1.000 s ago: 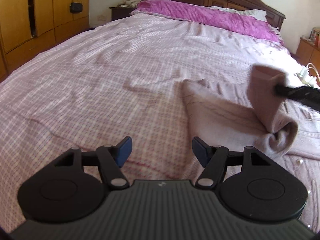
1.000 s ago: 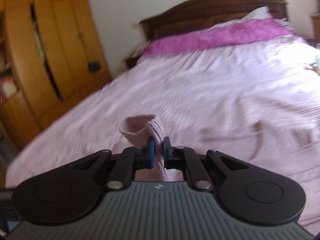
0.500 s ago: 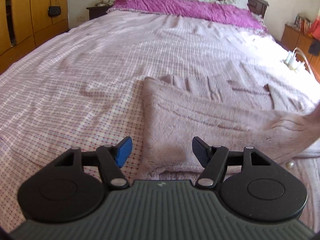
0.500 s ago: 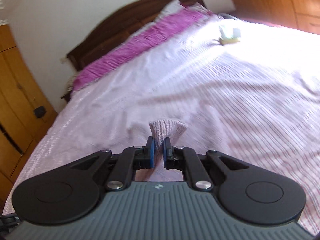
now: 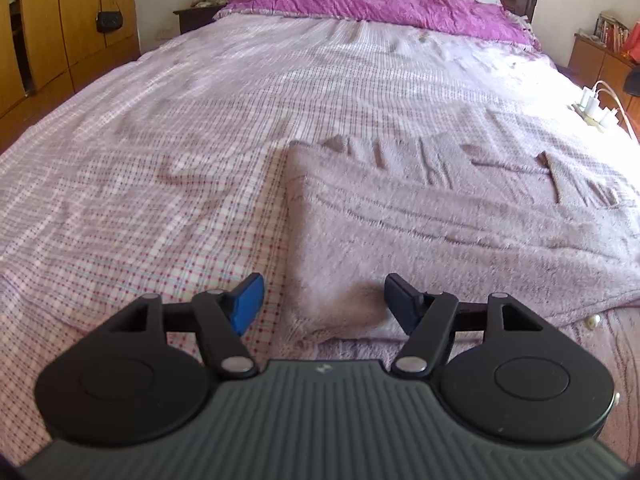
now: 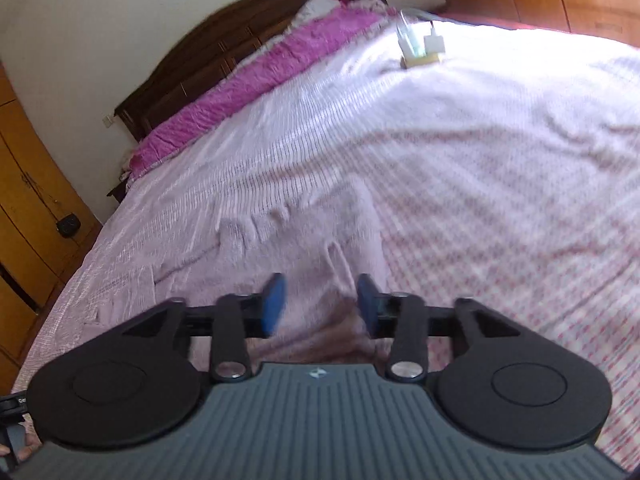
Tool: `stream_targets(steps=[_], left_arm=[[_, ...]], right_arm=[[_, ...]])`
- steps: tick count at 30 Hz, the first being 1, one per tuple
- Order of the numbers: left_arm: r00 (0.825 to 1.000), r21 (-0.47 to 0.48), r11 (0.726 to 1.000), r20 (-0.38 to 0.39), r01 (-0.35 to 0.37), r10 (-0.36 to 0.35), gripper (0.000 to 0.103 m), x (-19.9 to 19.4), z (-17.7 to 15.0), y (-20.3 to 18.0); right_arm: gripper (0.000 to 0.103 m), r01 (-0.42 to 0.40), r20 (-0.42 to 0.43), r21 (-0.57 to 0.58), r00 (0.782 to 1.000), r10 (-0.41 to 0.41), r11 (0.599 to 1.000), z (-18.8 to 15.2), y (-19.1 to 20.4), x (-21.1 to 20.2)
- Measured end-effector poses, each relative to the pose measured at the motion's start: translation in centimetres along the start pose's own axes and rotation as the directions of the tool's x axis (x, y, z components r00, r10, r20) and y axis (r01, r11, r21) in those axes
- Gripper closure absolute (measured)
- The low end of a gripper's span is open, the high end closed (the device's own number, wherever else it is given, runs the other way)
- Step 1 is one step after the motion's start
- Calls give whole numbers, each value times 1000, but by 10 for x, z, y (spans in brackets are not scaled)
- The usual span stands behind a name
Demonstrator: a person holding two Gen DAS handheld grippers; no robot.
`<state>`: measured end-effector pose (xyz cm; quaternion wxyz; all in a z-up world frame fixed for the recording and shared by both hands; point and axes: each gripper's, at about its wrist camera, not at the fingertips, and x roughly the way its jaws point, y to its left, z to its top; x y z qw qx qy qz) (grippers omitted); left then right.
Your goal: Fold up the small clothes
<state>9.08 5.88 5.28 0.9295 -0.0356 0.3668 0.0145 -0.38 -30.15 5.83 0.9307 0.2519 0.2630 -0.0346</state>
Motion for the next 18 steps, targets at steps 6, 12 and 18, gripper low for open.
stream_targets(steps=[6,12,18], left_arm=[[999,2,1000,36,20,-20,35,4,12,-8],[993,13,998,98,62,-63,35,13,20,-19],[991,14,1000,135,22,-24,35,38,20,-25]], right_arm=[[44,-3,-33,-100,999,0,995,25,9,41],[92,-16,-120,-224,993,-11,974,18,24,78],[94,78,80,-292,995,-57,953,28,32,51]])
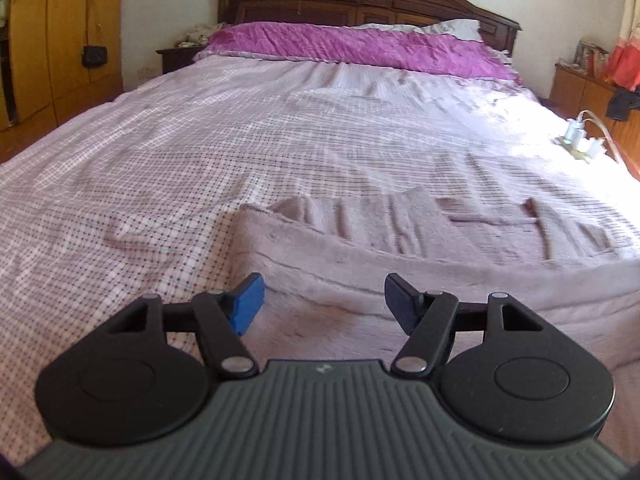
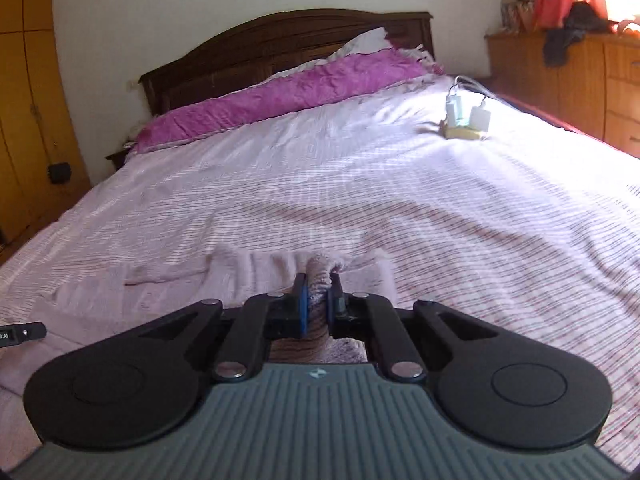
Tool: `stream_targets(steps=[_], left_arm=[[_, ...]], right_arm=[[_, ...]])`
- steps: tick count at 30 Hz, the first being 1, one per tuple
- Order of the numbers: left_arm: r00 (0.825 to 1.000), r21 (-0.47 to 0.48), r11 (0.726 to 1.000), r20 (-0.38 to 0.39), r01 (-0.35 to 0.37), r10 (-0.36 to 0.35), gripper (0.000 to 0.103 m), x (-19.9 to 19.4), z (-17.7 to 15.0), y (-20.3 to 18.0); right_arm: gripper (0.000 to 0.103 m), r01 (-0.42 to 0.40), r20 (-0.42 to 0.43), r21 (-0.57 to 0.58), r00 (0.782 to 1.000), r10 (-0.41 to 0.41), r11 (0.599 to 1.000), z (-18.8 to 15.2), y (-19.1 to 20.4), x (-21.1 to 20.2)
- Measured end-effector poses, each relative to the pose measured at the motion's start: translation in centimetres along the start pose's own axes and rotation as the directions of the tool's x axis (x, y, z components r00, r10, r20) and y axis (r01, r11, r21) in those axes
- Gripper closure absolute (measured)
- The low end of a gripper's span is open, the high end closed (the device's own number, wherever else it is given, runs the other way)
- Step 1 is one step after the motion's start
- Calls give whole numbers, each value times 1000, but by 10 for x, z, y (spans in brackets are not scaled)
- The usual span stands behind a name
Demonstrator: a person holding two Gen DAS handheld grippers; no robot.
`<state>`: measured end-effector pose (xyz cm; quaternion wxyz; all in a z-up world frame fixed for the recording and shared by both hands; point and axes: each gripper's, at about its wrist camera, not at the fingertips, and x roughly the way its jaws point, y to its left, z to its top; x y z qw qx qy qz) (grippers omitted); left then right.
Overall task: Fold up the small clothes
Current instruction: 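Release the folded edge with the right gripper and withdraw both grippers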
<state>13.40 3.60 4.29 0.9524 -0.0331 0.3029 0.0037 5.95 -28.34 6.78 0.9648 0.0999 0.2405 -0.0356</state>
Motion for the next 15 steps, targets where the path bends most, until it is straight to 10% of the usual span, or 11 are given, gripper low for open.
stream_targets(steps=[4,9,15], left_arm=[[997,-1,997,-9,-71,71,24,22,-10,2],[999,-63,997,-24,-43,42,20,24,-11,14],[999,-8,999,-31,-40,40,22,-3,-9,14]], right_arm=[[93,9,-147,30,989,-4,1000,-19,-17,37],[85,-31,-122,116,992,45,993,-23,-29,37],[43,-52,-87,121,994,63,991,-21,-26,-4]])
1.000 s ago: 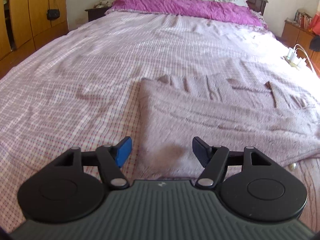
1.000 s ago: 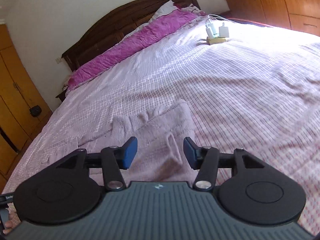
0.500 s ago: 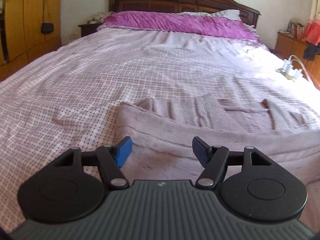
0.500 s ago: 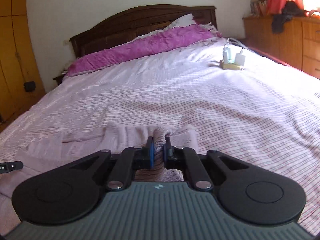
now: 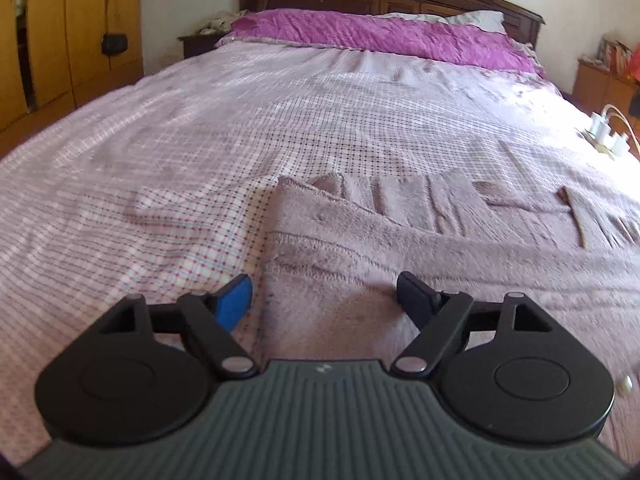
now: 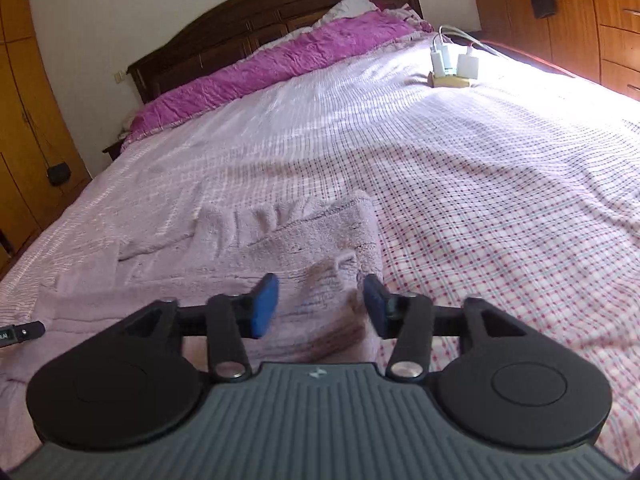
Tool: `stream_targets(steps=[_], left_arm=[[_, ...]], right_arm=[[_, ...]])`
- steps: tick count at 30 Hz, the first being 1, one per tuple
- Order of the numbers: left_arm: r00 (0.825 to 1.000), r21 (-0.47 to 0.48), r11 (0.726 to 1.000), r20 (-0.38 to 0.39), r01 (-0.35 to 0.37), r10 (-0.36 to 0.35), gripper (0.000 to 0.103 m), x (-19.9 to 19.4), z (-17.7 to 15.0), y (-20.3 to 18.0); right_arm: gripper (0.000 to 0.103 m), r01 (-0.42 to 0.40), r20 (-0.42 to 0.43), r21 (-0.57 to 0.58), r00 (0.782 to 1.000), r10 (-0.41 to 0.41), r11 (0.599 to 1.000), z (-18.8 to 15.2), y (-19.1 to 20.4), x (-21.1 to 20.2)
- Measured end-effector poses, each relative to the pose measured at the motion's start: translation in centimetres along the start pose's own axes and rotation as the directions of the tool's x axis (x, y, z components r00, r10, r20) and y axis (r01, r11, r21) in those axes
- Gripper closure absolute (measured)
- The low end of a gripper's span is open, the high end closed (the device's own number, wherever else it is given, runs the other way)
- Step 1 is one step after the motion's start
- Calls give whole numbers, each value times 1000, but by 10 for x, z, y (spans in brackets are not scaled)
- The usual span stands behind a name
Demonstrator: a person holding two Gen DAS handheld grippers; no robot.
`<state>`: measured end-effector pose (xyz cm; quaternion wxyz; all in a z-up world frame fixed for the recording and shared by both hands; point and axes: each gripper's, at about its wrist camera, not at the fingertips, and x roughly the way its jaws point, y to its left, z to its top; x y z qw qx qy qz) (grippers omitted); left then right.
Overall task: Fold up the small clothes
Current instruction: 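Release the folded edge with the right gripper and withdraw both grippers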
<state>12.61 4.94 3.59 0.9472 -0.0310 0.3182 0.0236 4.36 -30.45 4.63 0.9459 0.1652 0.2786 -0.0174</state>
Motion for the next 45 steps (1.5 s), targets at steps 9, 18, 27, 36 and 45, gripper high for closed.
stream_targets(steps=[9,18,27,36,45], left_arm=[[999,40,998,8,-44,44,22,-64,-13,6],[999,69,997,-21,-44,46,22,-117,-41,-3],[999,137,990,-32,-14,19,22,-157,-72,-10],[999,162,987,-33,26,-21,22,-185,-103,-14],[998,217,975,-32,55,-50,22,-204,-125,-22]], right_arm=[[41,-100,5,-3,995,100,995,-19,19,-71],[41,-171,7,-66,985,172,983,-51,46,-132],[30,-196,-32,-139,981,193,971,-91,66,-175],[29,-217,-89,-233,975,201,948,-130,80,-206],[29,-220,-132,-327,974,186,919,-152,88,-220]])
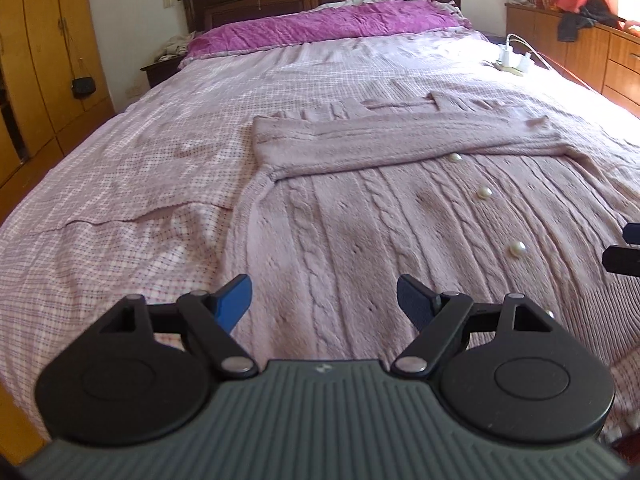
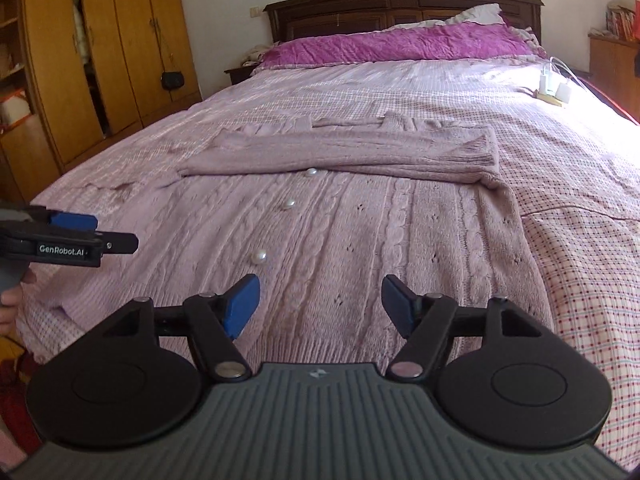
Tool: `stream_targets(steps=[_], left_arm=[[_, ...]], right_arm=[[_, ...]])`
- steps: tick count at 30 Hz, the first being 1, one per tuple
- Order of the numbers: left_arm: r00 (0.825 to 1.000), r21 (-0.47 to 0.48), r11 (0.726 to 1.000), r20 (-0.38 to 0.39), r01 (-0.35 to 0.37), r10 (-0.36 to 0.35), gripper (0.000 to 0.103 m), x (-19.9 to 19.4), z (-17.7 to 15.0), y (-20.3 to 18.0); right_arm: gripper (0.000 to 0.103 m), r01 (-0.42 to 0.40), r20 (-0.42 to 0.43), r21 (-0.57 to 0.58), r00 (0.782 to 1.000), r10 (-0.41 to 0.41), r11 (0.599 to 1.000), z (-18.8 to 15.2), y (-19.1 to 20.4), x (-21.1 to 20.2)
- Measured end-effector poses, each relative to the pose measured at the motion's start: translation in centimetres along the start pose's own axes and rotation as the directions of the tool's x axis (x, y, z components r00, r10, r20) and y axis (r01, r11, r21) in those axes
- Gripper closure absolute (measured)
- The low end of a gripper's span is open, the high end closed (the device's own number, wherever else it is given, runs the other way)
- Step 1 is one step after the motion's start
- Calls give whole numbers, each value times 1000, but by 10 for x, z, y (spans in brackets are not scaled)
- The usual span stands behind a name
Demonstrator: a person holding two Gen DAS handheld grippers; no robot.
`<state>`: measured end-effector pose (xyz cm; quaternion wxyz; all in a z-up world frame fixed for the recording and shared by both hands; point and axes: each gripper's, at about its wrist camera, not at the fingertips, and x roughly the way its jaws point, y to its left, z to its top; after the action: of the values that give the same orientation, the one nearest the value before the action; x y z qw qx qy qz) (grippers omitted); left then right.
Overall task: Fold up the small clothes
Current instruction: 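Release the folded edge with the right gripper and withdraw both grippers, then grasp the cardigan hem with both grippers side by side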
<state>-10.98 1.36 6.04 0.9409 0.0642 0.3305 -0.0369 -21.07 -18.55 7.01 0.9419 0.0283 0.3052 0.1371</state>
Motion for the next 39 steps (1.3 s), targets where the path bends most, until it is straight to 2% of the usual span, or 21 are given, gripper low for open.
stream_targets(steps=[5,11,15,18,20,23,25,33,39], left_arm=[[999,21,1000,-24,23,-22,22,-3,-12,-6],[998,52,998,-44,48,-46,22,-8,-24,-14],[998,72,996,-48,54,-51,22,-10,-28,-16],[997,52,997,-50,59,-57,22,-12,-29,-15],[996,39,996,-43,84,-82,22,-14,-28,-14],[995,49,994,-39,96,-94,22,-14,-25,-18],[995,72,993,-42,89,-86,22,-12,-25,-22],[991,139,984,-85,114,-103,22,-6,-35,-34],[973,216,950,-99,223,-206,20,-13,-43,-45]], right_arm=[[29,45,-29,-124,998,-49,991,-11,20,-5],[29,-2,-133,-171,991,-21,985,-26,29,3],[29,-14,-187,-229,982,-30,973,-34,37,11],[29,-5,-226,-317,972,-70,948,-40,50,21],[20,-1,-246,-408,963,-109,913,-45,61,28],[15,28,-232,-477,960,-157,878,-50,68,37],[14,49,-212,-480,962,-170,876,-51,68,43],[14,140,-95,-424,976,-197,895,-40,60,54],[14,195,8,-327,979,-204,925,-26,48,46]])
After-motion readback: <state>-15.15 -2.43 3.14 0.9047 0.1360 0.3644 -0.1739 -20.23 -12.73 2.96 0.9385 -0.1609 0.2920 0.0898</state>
